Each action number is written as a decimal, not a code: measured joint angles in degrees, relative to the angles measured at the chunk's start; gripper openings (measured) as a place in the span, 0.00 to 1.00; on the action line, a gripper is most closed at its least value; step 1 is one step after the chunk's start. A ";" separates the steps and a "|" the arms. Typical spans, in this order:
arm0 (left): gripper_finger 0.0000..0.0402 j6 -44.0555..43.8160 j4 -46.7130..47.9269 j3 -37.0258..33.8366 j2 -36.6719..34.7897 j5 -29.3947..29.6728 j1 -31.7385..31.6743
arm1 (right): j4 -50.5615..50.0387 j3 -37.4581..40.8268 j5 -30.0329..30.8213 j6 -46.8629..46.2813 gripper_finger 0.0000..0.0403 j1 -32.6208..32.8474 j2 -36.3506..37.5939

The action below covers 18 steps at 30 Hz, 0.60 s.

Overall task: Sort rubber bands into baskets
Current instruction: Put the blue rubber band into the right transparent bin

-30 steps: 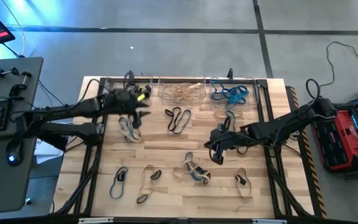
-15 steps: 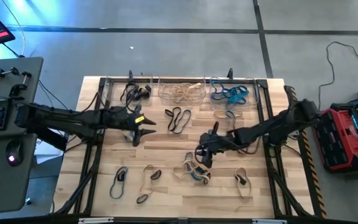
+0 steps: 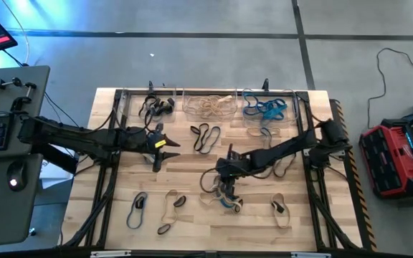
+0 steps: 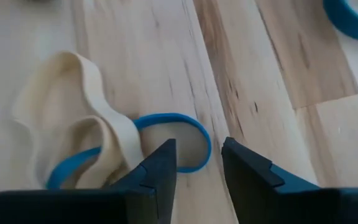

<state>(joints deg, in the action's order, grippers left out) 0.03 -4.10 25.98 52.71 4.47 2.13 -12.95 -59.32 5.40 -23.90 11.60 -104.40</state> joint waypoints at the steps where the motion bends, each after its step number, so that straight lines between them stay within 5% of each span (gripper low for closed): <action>1: 0.38 0.02 -0.12 0.00 0.00 0.25 0.18 | -1.64 -1.44 0.03 0.66 0.29 -0.04 -1.09; 7: 0.38 0.04 -0.11 0.00 0.00 0.81 0.63 | -6.91 -6.87 0.02 3.54 0.26 -0.98 -5.53; 14: 0.38 0.19 -0.12 0.00 0.00 0.95 0.61 | -8.41 -7.37 0.10 5.99 0.03 -2.00 -5.82; 18: 0.38 0.19 -0.14 0.00 0.00 0.94 0.61 | -8.41 -7.40 1.95 6.45 0.03 -1.98 -3.21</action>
<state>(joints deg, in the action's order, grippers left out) 0.22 -4.24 25.98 52.71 5.41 2.74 -21.36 -66.72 7.35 -17.44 9.63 -107.61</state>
